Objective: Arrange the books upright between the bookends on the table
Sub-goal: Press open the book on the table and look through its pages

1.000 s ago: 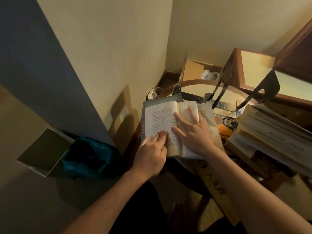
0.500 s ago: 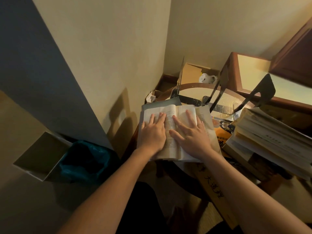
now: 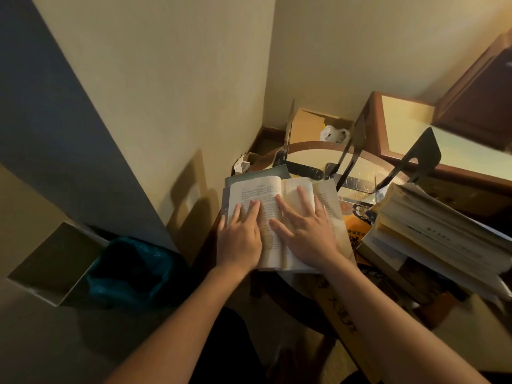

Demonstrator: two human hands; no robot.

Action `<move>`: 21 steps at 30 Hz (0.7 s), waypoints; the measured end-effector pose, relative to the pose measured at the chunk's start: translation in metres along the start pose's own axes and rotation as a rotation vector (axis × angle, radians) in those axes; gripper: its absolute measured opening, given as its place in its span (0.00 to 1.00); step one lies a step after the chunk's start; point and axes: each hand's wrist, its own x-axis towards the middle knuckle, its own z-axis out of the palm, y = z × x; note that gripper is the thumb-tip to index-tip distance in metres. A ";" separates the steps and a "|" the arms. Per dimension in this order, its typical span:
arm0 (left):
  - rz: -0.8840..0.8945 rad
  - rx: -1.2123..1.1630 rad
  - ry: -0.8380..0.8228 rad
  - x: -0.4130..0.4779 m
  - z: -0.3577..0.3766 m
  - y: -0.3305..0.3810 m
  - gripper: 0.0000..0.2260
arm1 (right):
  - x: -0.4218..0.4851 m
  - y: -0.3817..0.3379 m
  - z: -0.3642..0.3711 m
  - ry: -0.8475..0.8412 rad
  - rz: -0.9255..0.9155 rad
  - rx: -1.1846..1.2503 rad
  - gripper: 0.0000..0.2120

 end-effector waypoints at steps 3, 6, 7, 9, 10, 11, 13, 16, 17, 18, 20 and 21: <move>0.021 0.051 -0.036 0.031 -0.010 0.001 0.24 | -0.001 -0.002 -0.003 -0.005 -0.002 -0.004 0.30; 0.050 0.041 -0.048 0.029 -0.009 -0.002 0.24 | 0.000 -0.001 -0.001 -0.006 -0.001 -0.009 0.30; 0.057 0.024 -0.041 0.021 -0.005 -0.004 0.24 | 0.000 0.000 0.000 -0.001 -0.003 -0.009 0.30; 0.068 -0.016 -0.019 -0.003 0.006 -0.008 0.27 | 0.001 0.001 0.002 0.021 -0.013 -0.017 0.30; 0.075 -0.033 -0.009 -0.016 0.011 -0.009 0.29 | 0.001 0.001 0.002 0.024 -0.016 -0.018 0.30; 0.087 -0.052 -0.001 -0.029 0.016 -0.010 0.29 | 0.000 0.001 0.001 0.017 -0.016 -0.017 0.30; 0.105 -0.097 0.015 -0.048 0.023 -0.010 0.27 | -0.002 0.000 -0.001 -0.008 -0.007 -0.011 0.30; 0.098 -0.138 0.032 -0.052 0.023 -0.011 0.27 | -0.002 0.000 0.000 0.001 -0.005 -0.013 0.31; 0.092 -0.138 0.028 -0.046 0.022 -0.012 0.27 | -0.001 0.001 0.001 0.007 -0.003 -0.015 0.31; 0.076 -0.140 0.025 -0.038 0.019 -0.013 0.26 | 0.000 0.001 0.002 0.012 -0.001 -0.018 0.31; 0.019 -0.157 0.017 -0.018 0.014 -0.013 0.24 | 0.000 0.001 0.002 0.016 0.002 -0.021 0.30; -0.003 -0.158 0.012 -0.008 0.012 -0.013 0.23 | 0.000 0.000 0.001 0.016 0.002 -0.022 0.30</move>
